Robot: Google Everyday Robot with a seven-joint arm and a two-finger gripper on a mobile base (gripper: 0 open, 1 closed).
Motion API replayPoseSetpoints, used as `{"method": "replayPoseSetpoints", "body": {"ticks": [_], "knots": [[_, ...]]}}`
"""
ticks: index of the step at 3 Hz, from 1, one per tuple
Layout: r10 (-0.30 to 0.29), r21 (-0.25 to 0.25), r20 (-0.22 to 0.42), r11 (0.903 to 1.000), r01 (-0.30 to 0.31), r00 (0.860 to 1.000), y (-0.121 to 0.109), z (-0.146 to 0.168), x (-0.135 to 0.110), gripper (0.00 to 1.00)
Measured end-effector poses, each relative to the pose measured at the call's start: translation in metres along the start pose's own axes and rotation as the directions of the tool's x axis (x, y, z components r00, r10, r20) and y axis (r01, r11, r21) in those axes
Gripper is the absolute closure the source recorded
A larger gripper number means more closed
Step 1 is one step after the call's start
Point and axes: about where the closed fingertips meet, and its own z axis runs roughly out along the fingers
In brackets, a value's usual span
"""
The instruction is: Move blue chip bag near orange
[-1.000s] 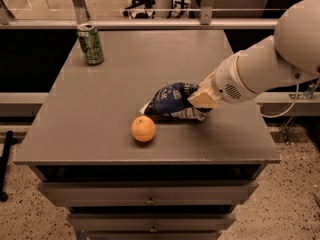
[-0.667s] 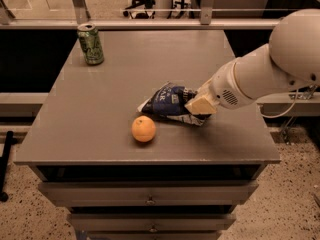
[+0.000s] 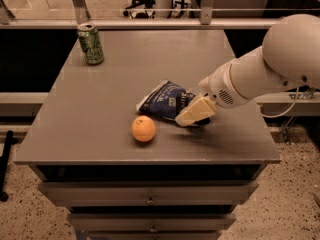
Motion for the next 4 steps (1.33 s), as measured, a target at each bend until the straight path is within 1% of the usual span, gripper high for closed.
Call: {"method": "replayPoseSetpoints", "body": {"ticks": [1, 2, 3, 4], "knots": [[-0.021, 0.045, 0.008, 0.9988, 0.020, 1.000, -0.016, -0.008, -0.007, 0.00], [-0.042, 0.104, 0.055, 0.9939, 0.036, 0.998, -0.045, -0.035, -0.017, 0.00], [-0.090, 0.206, 0.151, 0.9769, 0.058, 0.984, -0.089, -0.088, -0.037, 0.00], [-0.135, 0.257, 0.193, 0.9629, 0.083, 0.972, -0.103, -0.116, -0.059, 0.00]]}}
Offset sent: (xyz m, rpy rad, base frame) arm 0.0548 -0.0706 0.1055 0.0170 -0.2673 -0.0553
